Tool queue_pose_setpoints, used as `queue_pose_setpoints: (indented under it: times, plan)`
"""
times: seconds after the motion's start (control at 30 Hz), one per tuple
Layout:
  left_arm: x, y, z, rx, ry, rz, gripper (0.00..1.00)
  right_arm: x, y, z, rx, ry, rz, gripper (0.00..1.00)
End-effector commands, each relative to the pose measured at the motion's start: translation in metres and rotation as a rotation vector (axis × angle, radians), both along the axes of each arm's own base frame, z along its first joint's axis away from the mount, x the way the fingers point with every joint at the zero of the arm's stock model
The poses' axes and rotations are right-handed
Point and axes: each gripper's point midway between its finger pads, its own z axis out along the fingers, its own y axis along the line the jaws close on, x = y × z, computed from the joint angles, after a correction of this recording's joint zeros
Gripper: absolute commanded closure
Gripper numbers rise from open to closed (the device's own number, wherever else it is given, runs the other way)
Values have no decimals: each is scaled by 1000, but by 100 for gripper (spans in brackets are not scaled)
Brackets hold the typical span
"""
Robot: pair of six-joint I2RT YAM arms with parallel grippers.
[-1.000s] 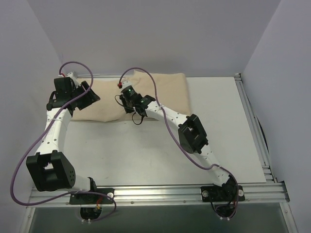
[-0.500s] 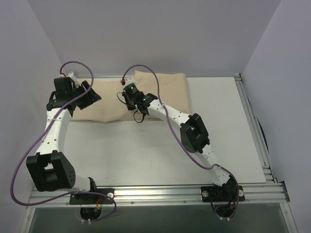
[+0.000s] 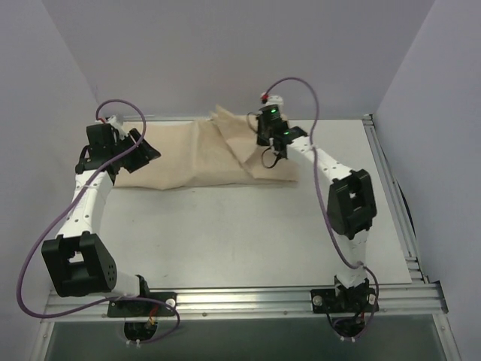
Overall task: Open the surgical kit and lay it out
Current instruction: Open the surgical kit at the center of the board.
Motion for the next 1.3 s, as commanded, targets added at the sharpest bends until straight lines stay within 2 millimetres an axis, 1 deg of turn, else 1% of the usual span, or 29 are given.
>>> queue_pose_setpoints:
  times: [0.0, 0.07, 0.1, 0.2, 0.23, 0.27, 0.3, 0.33, 0.37, 0.4, 0.43, 0.47, 0.5, 0.53, 0.57, 0.63, 0.67, 0.77, 0.8, 0.87, 0.9, 0.93, 1.0, 1.03, 1.07, 1.17, 1.2, 1.23, 1.27]
  plan:
    - [6, -6, 7, -26, -55, -21, 38, 21, -170, 39, 29, -91, -345, 100]
    - [4, -5, 3, -15, -44, -18, 38, 8, -230, 34, 19, -78, -441, 100]
    - [0, -5, 0, -14, -32, -18, 39, -6, -282, 8, -17, -22, -533, 100]
    - [-8, -3, -4, 3, -8, 3, 40, -33, -357, -12, -126, 51, -668, 100]
    - [-11, -3, -4, 7, -1, 8, 40, -44, -390, -16, -149, 69, -765, 100]
    - [-13, -2, -7, 6, 18, 26, 40, -50, -402, -19, -148, 76, -800, 98]
    - [-18, -2, -12, 5, 43, 40, 40, -54, -411, -24, -151, 80, -836, 88]
    - [-21, -8, -17, -4, 60, 35, 40, -60, -425, -34, -169, 115, -886, 63]
    - [-23, -11, -19, -8, 77, 39, 41, -58, -425, -38, -158, 134, -899, 52]
    - [-30, -11, -26, 10, 129, 52, 41, -58, -422, -46, -164, 174, -881, 44]
    - [-32, -13, -26, 24, 141, 48, 40, -53, -416, -64, -174, 230, -847, 25]
    - [-32, -20, -22, 56, 132, 24, 40, -31, -413, -39, -189, 188, -843, 20]
    - [-38, -18, -23, 79, 160, 28, 39, -36, -409, -40, -216, 253, -843, 16]
    - [-39, -12, -24, 111, 169, 44, 37, -27, -406, -43, -210, 273, -831, 11]
    - [-39, -10, -22, 121, 172, 48, 37, -4, -399, -15, -161, 208, -801, 8]
    - [-43, -8, -30, 133, 208, 54, 37, 3, -401, -10, -187, 222, -815, 0]
    - [-43, -7, -32, 140, 216, 49, 37, 7, -401, -3, -188, 208, -821, 0]
    - [-48, -8, -40, 141, 255, 44, 38, 40, -376, 3, -60, 142, -706, 0]
    - [-50, -8, -43, 138, 258, 41, 38, 51, -353, 3, 5, 132, -620, 0]
    - [-50, -11, -44, 131, 255, 21, 39, 72, -328, -4, 100, 118, -567, 2]
    - [-49, -12, -44, 132, 251, 16, 40, 84, -303, 0, 161, 101, -506, 3]
    - [-50, -24, -47, 134, 247, -28, 40, 94, -282, -9, 228, 112, -462, 5]
    - [-45, -32, -50, 121, 224, -74, 40, 115, -260, -2, 286, 50, -424, 6]
    - [-44, -33, -50, 118, 225, -79, 40, 123, -236, -1, 338, 42, -364, 7]
    - [-43, -34, -51, 116, 226, -88, 40, 134, -231, 6, 395, 10, -367, 7]
    - [-41, -38, -56, 110, 225, -109, 41, 148, -186, 0, 461, 9, -293, 11]
    - [-40, -39, -57, 106, 220, -113, 41, 152, -180, -2, 461, 10, -279, 11]
    - [-40, -43, -59, 92, 222, -129, 41, 154, -175, -17, 455, 32, -271, 12]
    - [-41, -43, -61, 88, 228, -125, 41, 159, -167, -10, 472, 20, -248, 14]
